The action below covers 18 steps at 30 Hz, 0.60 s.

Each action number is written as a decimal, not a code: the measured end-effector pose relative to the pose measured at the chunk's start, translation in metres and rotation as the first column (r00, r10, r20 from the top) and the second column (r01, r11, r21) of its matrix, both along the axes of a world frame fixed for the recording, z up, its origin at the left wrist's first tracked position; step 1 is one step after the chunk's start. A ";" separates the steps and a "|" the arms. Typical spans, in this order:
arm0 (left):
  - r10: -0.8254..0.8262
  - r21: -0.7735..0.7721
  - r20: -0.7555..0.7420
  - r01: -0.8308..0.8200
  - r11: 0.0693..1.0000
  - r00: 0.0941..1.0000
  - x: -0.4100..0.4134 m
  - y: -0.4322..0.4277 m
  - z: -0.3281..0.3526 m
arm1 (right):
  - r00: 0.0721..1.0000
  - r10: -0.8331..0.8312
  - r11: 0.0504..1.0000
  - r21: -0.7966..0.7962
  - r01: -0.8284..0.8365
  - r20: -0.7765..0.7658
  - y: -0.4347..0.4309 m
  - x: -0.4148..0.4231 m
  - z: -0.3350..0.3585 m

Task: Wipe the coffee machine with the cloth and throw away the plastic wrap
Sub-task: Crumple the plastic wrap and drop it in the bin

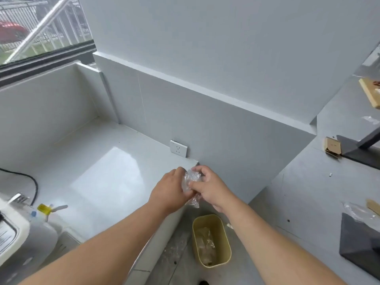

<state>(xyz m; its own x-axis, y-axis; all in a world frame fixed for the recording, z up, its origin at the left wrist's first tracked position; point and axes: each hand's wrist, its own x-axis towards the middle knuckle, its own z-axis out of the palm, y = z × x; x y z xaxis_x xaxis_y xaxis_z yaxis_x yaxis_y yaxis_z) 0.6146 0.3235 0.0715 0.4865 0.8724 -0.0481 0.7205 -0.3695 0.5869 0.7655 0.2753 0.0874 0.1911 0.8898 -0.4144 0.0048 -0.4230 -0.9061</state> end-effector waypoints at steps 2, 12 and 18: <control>-0.059 -0.012 -0.110 0.058 0.998 0.992 0.003 0.006 -0.017 | 0.990 -0.017 1.000 0.003 0.017 0.142 0.002 0.014 -0.021; -0.100 0.017 -0.469 0.122 0.992 0.877 -0.009 0.044 -0.125 | 0.823 0.154 0.981 -0.182 -0.063 0.547 0.004 0.074 -0.151; -0.044 0.143 -0.473 0.126 0.982 0.880 -0.007 0.043 -0.171 | 0.700 0.309 0.940 -0.316 -0.124 0.644 -0.002 0.082 -0.229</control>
<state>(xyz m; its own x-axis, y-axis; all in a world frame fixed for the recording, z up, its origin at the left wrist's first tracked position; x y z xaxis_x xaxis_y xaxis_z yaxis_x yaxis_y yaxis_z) 0.6076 0.3669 -0.0998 0.5163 0.8437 -0.1471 0.8561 -0.5035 0.1167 0.8479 0.2729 -0.1415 0.3146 0.8372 -0.4474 0.6929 -0.5247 -0.4946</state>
